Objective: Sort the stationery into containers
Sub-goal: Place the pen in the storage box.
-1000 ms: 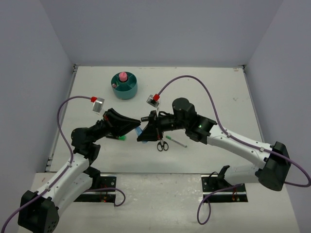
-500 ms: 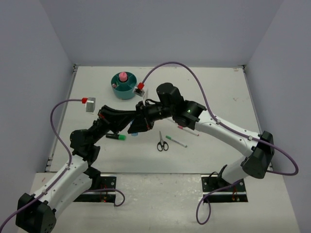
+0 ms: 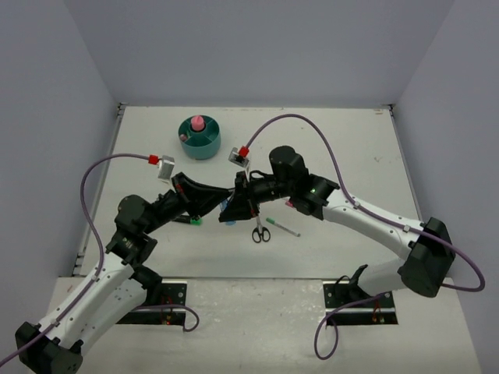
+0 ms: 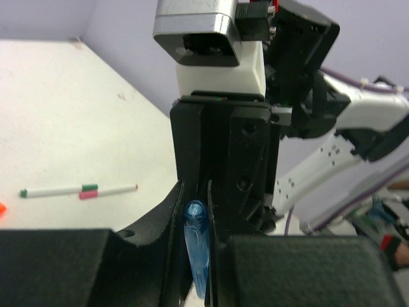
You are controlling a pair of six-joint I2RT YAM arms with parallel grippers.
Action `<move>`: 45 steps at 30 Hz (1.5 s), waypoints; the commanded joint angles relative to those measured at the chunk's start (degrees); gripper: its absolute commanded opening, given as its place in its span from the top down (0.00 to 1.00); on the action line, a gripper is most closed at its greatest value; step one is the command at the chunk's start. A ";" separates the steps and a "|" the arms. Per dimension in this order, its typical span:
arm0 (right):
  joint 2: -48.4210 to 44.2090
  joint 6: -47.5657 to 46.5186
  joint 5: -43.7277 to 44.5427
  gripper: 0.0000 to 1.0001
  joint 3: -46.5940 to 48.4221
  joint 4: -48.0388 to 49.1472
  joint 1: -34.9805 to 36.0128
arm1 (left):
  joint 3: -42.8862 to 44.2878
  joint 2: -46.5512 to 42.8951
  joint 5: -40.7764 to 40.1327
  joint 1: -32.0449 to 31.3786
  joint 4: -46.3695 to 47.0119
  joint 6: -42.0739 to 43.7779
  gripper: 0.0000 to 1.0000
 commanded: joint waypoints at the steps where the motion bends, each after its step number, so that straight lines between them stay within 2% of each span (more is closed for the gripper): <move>1: -9.84 -10.68 -8.19 0.96 -5.16 4.20 -2.11 | 5.44 1.91 10.93 -0.33 -9.20 7.46 1.00; 4: -12.89 -15.12 -9.41 0.95 -6.94 0.67 -2.02 | 4.93 3.28 18.35 -0.33 -3.63 3.37 1.00; 6: -13.93 -15.55 -9.24 0.92 -7.17 -0.19 -2.02 | 3.86 3.98 20.44 -0.33 0.78 0.56 1.00; 8: -14.10 -15.93 -8.82 0.85 -6.66 -1.16 -2.02 | 3.60 4.55 20.47 -0.33 2.41 -0.29 1.00; 11: -13.79 -15.79 -7.58 0.64 -6.21 -1.84 -2.09 | 4.08 4.58 18.31 -0.33 1.07 -0.34 1.00; 12: -13.72 -15.44 -6.94 0.62 -6.36 -1.69 -2.02 | 4.57 4.51 17.24 -0.33 0.15 -0.20 1.00; 14: -13.81 -15.10 -6.43 0.61 -7.13 -0.83 -2.11 | 5.35 4.34 15.60 -0.33 -0.89 -0.11 1.00; 17: -14.40 -13.92 -5.97 0.71 -9.01 1.88 -2.19 | 7.28 4.00 12.74 -0.33 -2.33 0.24 1.00; 19: -14.43 -13.54 -5.93 0.70 -9.25 2.16 -2.15 | 7.74 4.21 12.32 -0.33 -2.26 -0.03 1.00; 20: -14.38 -13.47 -5.47 0.65 -9.10 1.87 -2.11 | 7.96 4.25 11.87 -0.33 -2.41 -0.11 1.00; 22: -14.42 -13.66 -2.92 0.37 -8.96 0.77 -2.13 | 9.01 4.31 8.51 -0.33 -4.16 1.01 1.00; 24: -14.94 -13.31 1.91 0.23 -9.27 -0.47 -2.30 | 10.82 4.66 3.69 -0.33 -8.63 3.19 1.00; 26: -15.61 -12.56 7.15 0.01 -9.69 -1.81 -2.66 | 12.64 5.22 0.14 -0.33 -11.59 5.14 1.00; 29: -16.45 -11.62 18.72 0.01 -9.06 -6.45 -2.99 | 15.51 6.81 -6.41 -0.33 -16.23 7.75 1.00; 32: -18.96 -10.42 29.97 0.01 -9.42 -12.41 -2.96 | 19.04 8.43 -17.68 -0.33 -23.39 10.93 1.00; 35: -23.14 -9.13 39.47 0.01 -12.20 -16.59 -2.99 | 25.39 12.96 -31.72 -0.24 -31.63 13.32 1.00; 36: -24.27 -8.46 41.25 0.01 -12.81 -17.21 -2.99 | 26.87 14.59 -40.92 -0.32 -32.89 14.31 1.00; 38: -27.71 -7.87 44.54 0.01 -14.24 -17.89 -2.97 | 29.88 19.88 -51.58 0.74 -34.60 14.76 1.00; 40: -29.27 -7.75 45.00 0.01 -14.87 -17.86 -2.90 | 33.00 26.18 -55.30 4.34 -35.15 14.32 1.00; 41: -29.87 -7.97 45.10 0.01 -15.39 -17.79 -2.90 | 34.62 27.94 -53.87 8.42 -33.68 14.39 1.00; 42: -30.42 -7.97 45.29 0.01 -15.48 -17.75 -2.91 | 35.43 30.03 -52.62 9.05 -32.10 14.29 1.00; 43: -31.05 -7.95 45.48 0.01 -16.09 -17.48 -2.98 | 36.60 33.92 -52.03 13.36 -30.14 13.66 1.00; 45: -31.30 -7.63 44.56 0.01 -17.06 -17.08 -2.99 | 44.20 40.41 -56.84 16.10 -29.55 15.16 1.00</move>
